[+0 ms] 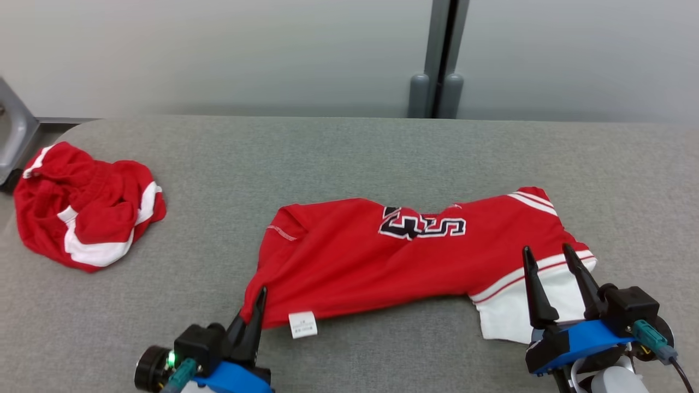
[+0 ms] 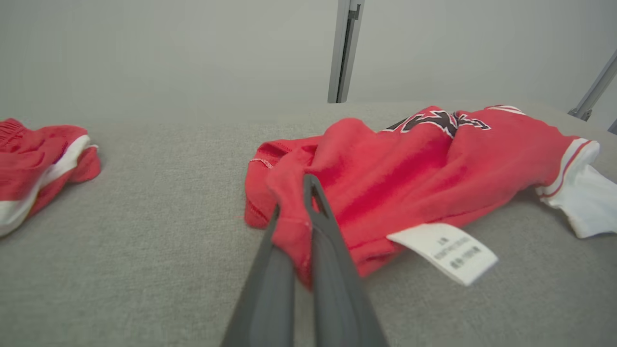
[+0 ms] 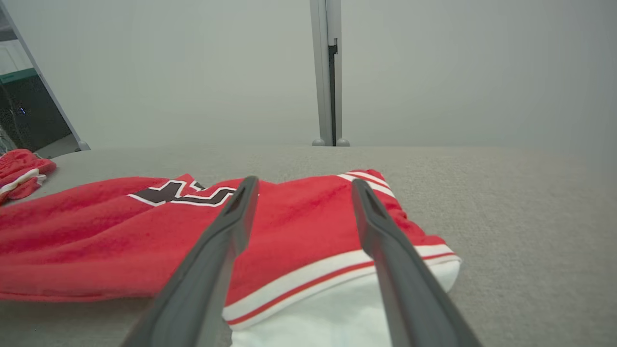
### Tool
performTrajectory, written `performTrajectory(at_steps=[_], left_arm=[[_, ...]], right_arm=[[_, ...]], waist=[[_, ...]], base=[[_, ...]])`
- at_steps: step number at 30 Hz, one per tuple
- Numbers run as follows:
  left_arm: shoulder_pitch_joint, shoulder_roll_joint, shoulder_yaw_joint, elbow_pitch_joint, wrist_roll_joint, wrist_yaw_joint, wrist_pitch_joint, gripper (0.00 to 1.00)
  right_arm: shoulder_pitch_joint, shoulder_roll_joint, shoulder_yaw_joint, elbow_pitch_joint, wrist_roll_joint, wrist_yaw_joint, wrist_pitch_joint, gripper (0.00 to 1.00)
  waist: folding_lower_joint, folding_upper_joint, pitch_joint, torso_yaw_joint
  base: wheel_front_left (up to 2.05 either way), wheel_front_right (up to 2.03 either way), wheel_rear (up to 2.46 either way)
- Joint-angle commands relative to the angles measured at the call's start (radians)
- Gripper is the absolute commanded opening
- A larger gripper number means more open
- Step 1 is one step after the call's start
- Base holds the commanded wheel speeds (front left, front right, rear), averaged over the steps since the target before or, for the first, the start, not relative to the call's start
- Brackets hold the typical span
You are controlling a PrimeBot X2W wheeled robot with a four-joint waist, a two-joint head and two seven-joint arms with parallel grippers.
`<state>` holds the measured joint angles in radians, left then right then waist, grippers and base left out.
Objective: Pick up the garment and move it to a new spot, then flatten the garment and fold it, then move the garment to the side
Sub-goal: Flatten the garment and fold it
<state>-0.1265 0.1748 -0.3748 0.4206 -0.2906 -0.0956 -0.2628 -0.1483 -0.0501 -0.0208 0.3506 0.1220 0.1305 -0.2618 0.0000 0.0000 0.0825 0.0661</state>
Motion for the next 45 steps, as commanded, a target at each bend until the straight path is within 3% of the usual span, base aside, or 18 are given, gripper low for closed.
performTrajectory(at_steps=[1, 8, 9, 10, 11, 12, 19, 27, 36, 45], left_arm=[[0.035, -0.002, 0.005, -0.016, -0.011, 0.008, -0.003, 0.0], [0.127, -0.028, 0.015, -0.005, -0.036, 0.016, -0.003, 0.0], [0.135, -0.032, 0.016, 0.003, -0.035, 0.017, -0.003, 0.26], [0.143, -0.031, 0.015, 0.009, -0.031, 0.019, -0.003, 0.77], [0.143, -0.031, 0.015, 0.009, -0.031, 0.019, -0.003, 0.77], [0.145, -0.034, 0.019, 0.011, -0.03, 0.023, -0.003, 1.0], [0.13, -0.015, 0.104, -0.079, -0.01, 0.05, -0.003, 1.0], [0.011, 0.025, 0.191, -0.143, 0.008, 0.046, -0.003, 1.0], [-0.162, 0.048, 0.193, -0.056, 0.012, 0.027, 0.013, 1.0], [-0.246, 0.059, 0.158, 0.124, 0.005, 0.001, 0.045, 1.0]], right_arm=[[0.008, -0.001, 0.002, 0.003, -0.004, 0.001, -0.004, 1.0], [0.004, -0.001, 0.011, 0.008, 0.002, 0.001, -0.004, 1.0], [0.003, -0.001, 0.013, 0.009, 0.003, 0.001, -0.004, 1.0], [0.003, -0.001, 0.013, 0.012, 0.004, 0.001, -0.004, 1.0], [0.003, -0.001, 0.013, 0.012, 0.004, 0.001, -0.004, 1.0], [0.004, -0.001, 0.012, 0.013, 0.005, 0.001, -0.004, 1.0], [0.01, -0.001, 0.001, 0.019, 0.002, 0.001, -0.004, 1.0], [-0.006, -0.001, 0.013, 0.019, 0.014, 0.001, -0.004, 1.0], [-0.025, -0.001, 0.014, 0.004, 0.019, 0.001, -0.004, 1.0], [-0.051, -0.001, 0.003, -0.011, 0.012, 0.001, -0.004, 1.0]], waist=[[0.0, 0.0, 0.002, 0.015], [0.0, 0.0, 0.005, 0.027], [0.0, 0.0, 0.005, 0.025], [0.0, 0.0, 0.004, 0.023], [0.0, 0.0, 0.004, 0.023], [0.0, 0.0, 0.002, 0.02], [0.0, 0.0, -0.008, 0.001], [0.0, 0.0, -0.003, -0.035], [0.0, 0.0, 0.038, -0.093], [0.0, 0.0, 0.091, -0.134]], base=[[0.0, 0.0, 0.0], [0.0, 0.0, 0.0], [0.0, 0.0, 0.0], [0.0, 0.0, 0.0], [0.0, 0.0, 0.0], [0.0, 0.0, 0.0], [0.0, 0.0, 0.0], [0.0, 0.0, 0.0], [0.0, 0.0, 0.0], [0.0, 0.0, 0.0]])
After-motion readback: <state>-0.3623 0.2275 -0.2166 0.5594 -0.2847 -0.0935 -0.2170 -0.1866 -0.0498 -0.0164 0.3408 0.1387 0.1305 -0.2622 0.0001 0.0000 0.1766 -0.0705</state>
